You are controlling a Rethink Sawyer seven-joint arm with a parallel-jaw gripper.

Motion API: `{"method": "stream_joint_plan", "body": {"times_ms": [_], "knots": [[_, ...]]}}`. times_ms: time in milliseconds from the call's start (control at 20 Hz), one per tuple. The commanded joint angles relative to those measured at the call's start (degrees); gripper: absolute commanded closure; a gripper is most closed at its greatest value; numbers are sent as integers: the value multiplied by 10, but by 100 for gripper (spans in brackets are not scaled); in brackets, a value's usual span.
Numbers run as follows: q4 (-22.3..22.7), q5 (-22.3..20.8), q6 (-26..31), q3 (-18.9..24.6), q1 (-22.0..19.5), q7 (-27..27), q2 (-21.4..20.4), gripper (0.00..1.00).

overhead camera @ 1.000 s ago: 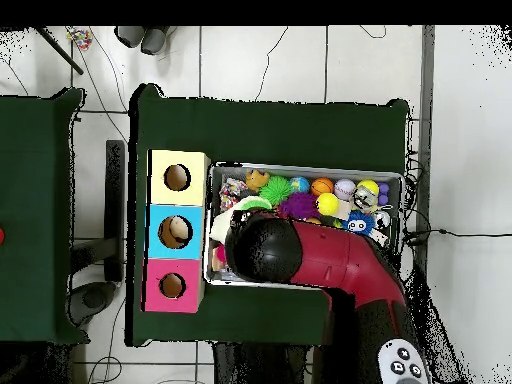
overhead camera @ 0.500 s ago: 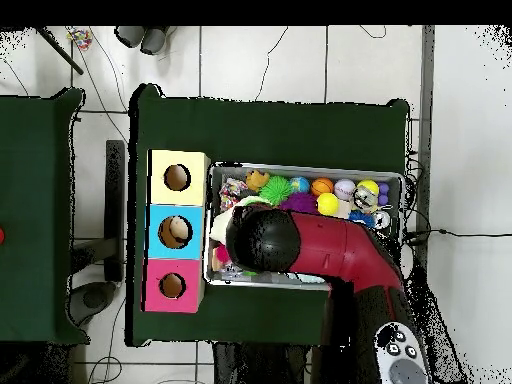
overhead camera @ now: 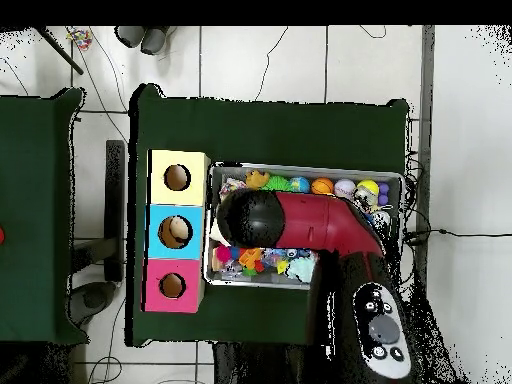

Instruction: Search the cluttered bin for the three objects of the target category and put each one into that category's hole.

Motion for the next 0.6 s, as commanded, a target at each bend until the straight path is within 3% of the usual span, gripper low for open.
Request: {"method": "stream_joint_plan", "body": {"times_ms": [50, 600], "knots": [[-72, -15, 77, 4, 18, 49, 61, 0], [-111, 10, 123, 17, 24, 44, 79, 0]]}}
